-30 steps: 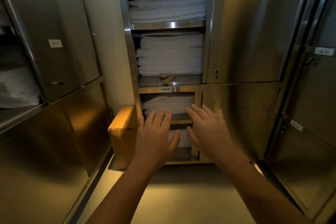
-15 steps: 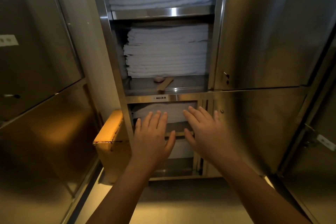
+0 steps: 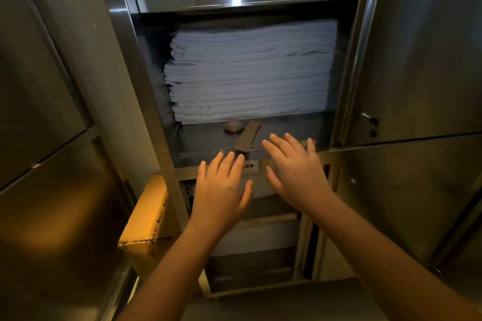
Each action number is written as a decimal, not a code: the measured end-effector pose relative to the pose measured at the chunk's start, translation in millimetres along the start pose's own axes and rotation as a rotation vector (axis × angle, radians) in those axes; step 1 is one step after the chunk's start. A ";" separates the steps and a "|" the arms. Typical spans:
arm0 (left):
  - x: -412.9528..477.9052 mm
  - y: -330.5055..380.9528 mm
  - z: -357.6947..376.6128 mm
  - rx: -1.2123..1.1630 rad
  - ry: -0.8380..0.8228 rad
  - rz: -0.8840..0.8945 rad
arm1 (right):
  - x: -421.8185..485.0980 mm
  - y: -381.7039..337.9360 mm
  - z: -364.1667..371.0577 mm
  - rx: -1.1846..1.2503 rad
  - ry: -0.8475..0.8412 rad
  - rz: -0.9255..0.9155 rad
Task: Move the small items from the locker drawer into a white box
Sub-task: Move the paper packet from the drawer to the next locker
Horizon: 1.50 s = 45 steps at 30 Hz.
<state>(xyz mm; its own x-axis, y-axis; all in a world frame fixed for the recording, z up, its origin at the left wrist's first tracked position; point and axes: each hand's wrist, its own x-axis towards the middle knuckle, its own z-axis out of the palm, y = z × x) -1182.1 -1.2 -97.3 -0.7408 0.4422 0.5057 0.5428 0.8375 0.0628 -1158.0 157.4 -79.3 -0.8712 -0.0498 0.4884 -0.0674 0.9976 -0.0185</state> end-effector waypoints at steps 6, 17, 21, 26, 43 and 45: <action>52.8 -47.3 49.7 0.026 -0.072 -0.014 | 54.7 6.8 56.0 -0.011 -0.047 0.030; 141.4 -80.6 117.1 0.037 -0.124 -0.029 | 141.9 61.0 133.2 0.021 -0.110 -0.001; 187.0 -92.8 150.9 0.021 -0.204 -0.080 | 178.2 84.1 164.3 0.073 -0.145 -0.081; 224.1 -96.7 183.3 -0.034 0.003 -0.012 | 207.3 109.3 194.0 0.114 -0.061 -0.240; 278.2 -127.0 249.4 0.021 -0.165 -0.082 | 246.9 128.3 245.3 0.240 -0.188 -0.352; 280.4 -129.4 253.3 0.022 -0.185 -0.087 | 248.0 129.1 249.6 0.247 -0.199 -0.360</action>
<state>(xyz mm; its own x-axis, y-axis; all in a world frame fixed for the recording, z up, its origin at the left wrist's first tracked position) -1560.3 95.8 -181.5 -0.8457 0.4179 0.3320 0.4665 0.8810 0.0794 -1504.1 261.6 -178.4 -0.8459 -0.4223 0.3257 -0.4744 0.8749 -0.0978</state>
